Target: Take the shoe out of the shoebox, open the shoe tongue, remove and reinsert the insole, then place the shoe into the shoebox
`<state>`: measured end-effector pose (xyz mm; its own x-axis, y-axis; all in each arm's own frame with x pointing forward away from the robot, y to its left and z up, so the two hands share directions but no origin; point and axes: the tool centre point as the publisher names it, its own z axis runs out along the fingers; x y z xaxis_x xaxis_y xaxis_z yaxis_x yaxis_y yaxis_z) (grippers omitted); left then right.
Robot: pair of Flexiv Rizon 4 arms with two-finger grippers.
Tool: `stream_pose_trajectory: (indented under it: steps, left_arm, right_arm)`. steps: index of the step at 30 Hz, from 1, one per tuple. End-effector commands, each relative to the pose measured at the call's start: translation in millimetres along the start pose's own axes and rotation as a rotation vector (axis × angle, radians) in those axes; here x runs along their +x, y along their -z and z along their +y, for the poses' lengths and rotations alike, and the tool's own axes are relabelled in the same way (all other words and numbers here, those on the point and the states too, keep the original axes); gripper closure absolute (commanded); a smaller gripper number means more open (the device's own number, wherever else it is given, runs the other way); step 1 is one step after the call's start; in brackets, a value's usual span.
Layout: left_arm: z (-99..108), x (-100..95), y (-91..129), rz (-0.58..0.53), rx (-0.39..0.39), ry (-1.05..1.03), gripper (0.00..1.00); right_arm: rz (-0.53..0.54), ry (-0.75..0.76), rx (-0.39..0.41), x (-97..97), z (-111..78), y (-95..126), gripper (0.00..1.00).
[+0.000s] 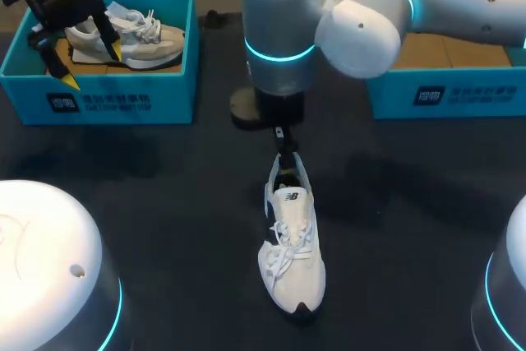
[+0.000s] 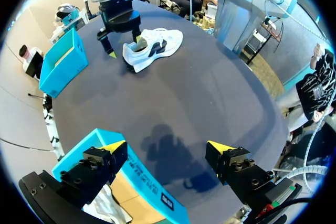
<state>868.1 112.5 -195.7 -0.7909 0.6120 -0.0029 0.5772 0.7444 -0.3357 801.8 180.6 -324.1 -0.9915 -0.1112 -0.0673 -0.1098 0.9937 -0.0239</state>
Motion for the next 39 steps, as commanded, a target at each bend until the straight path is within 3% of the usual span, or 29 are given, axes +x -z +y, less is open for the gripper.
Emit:
stream_pose_trajectory:
  steps: [1, 18, 30, 37, 38, 39]
  left_arm:
    - [0.1, 0.5, -0.2, 0.001, -0.003, 0.0, 0.0]
    - [0.1, 0.5, -0.2, 0.001, -0.003, 0.0, 0.0]
    - [0.1, 0.5, -0.2, 0.001, -0.003, 0.0, 0.0]
    - [0.1, 0.5, -0.2, 0.001, -0.003, 0.0, 0.0]
    - [0.1, 0.5, -0.2, 0.001, -0.003, 0.0, 0.0]
    - [0.1, 0.5, -0.2, 0.001, -0.003, 0.0, 0.0]
  right_arm:
    - [-0.002, -0.006, -0.015, -3.3, -6.7, -14.0, 0.0]
    - [0.003, -0.055, -0.061, -8.6, -7.5, -52.6, 0.0]
    - [-0.001, -0.099, -0.062, -4.0, -14.6, -60.3, 0.0]
    - [0.015, -0.111, -0.072, -8.1, -13.3, -66.4, 0.33]
    - [0.016, -0.111, -0.071, -8.4, -12.1, -66.9, 0.46]
    - [0.021, -0.11, -0.068, -8.7, -10.7, -67.6, 0.51]
